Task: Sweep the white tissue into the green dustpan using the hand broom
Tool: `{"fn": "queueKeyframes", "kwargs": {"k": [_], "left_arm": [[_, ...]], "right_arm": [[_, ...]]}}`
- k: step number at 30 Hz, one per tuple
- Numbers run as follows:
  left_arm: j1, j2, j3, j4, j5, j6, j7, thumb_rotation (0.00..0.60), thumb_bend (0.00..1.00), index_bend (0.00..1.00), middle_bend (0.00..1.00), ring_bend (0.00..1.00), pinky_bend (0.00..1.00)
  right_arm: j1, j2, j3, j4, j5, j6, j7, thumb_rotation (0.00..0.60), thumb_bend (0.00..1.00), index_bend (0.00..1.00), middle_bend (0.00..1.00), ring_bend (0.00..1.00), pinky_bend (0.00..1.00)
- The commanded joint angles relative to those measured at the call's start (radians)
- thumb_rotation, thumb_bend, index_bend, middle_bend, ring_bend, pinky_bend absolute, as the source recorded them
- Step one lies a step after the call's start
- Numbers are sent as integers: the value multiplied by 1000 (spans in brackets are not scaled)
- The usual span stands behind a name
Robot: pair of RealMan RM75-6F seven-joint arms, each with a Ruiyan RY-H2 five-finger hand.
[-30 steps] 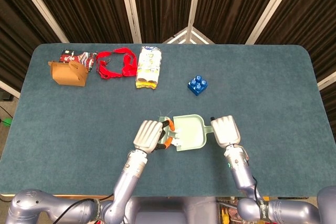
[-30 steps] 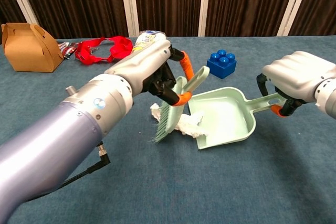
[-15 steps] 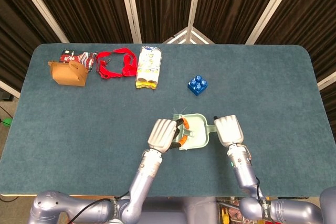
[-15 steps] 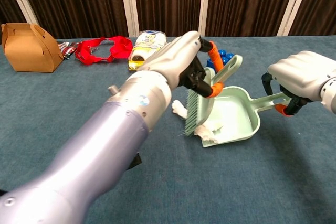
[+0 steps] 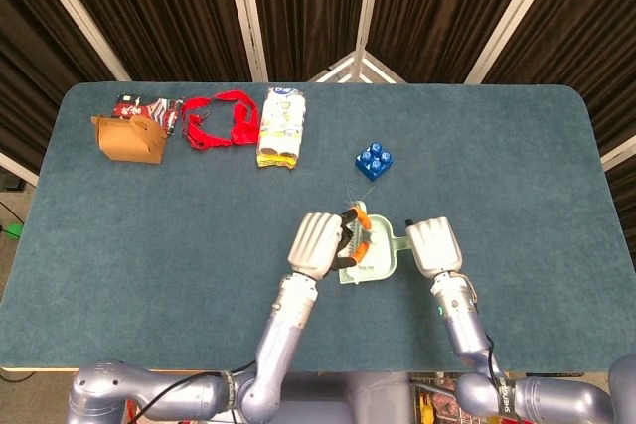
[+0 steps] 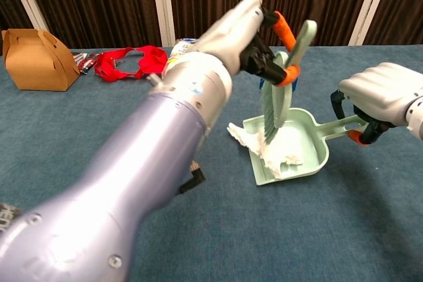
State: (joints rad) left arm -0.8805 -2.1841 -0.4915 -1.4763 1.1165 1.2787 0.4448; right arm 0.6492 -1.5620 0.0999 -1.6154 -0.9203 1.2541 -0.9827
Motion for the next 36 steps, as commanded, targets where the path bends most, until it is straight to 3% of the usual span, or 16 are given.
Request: {"fn": "queueKeyframes", "kwargs": {"k": [1,6,11,31,36], "left_arm": [[29,43,8,-35,3,6,-10,600,650,799,1000,1000,1000],[98,194,89,-144,25,-22,-3,600,650,799,1000,1000,1000],[123,248,114,-149,25,-30,-22,600,648,799,1000,1000,1000],[80,120,140,35,22,-60,-85,600,624,795,1000,1000,1000],[33,47,97,103,23,-67,-87,600,592,792,1000,1000,1000]], "right_arm": [[0,-1,-1,0,2,0,-2,600,503,687,889,873,900],[-6,-5,-8,-15,1,11,-10,600,502,687,889,873,900],[-7,-15,-13,-24,0,17,-19,600,503,687,889,873,900],[-4,-23,-8,-2,13,7,-20,600,503,687,889,873,900],[-4,-19,-4,3,17,-1,-9,600,503,687,890,873,900]]}}
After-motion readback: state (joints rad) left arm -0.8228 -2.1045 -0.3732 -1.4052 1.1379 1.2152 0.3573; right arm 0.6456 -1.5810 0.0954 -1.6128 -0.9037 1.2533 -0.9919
